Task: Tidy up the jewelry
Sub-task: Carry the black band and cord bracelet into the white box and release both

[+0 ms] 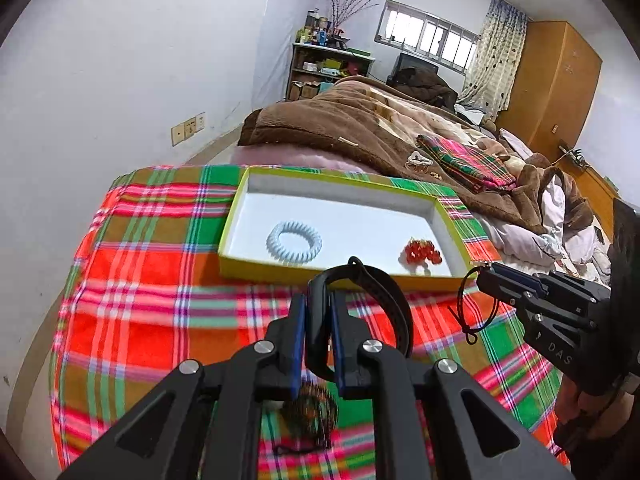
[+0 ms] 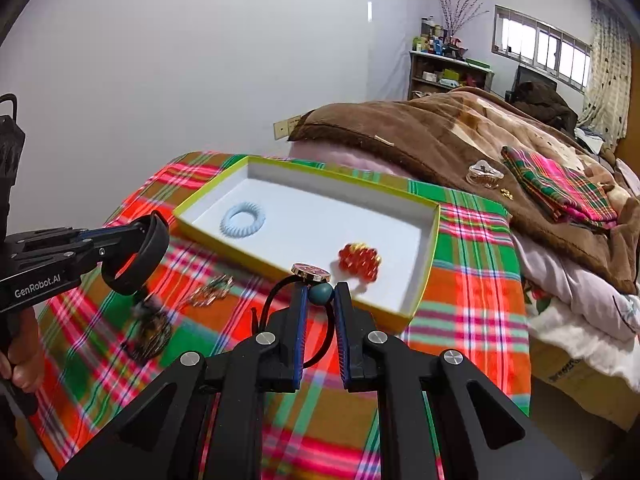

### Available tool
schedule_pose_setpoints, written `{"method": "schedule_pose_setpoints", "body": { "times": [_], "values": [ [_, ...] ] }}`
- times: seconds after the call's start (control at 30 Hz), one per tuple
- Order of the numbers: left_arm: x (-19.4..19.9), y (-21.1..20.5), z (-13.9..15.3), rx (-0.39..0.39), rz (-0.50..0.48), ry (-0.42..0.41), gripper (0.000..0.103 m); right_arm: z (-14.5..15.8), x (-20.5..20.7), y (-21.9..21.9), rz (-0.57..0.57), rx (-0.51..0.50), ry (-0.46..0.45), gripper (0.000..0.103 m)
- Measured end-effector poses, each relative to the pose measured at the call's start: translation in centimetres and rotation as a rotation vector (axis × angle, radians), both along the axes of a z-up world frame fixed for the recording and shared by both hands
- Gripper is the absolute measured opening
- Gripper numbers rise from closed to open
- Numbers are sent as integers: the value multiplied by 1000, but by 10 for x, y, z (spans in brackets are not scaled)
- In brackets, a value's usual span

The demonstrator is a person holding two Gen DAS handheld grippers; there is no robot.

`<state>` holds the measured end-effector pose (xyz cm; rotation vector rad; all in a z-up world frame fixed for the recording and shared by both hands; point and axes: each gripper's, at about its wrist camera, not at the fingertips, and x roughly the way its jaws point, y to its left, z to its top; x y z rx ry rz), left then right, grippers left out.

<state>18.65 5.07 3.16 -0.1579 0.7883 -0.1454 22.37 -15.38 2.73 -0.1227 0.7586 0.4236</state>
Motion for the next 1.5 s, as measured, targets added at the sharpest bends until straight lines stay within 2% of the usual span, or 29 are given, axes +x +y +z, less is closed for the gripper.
{"method": "schedule_pose_setpoints", "body": {
  "times": [0.33,0.63,0.97,1.03,1.13,1.5],
  "values": [
    [57,4,-3,13,-8,2,13,-9,60,-4,-39,-12,14,14],
    [91,8,-18,21,5,36,13,-22,90,-5,-54,8,63,14],
    [104,10,-37,50,7,78,13,-36,98,-4,-47,3,112,14],
    [106,12,-38,47,7,81,13,-34,97,-5,-46,15,109,16],
    [108,14,-38,38,7,86,13,-31,94,-6,-47,25,101,25],
    [95,20,-26,-27,-4,80,17,-9,64,-8,-32,60,57,25]
  ]
}}
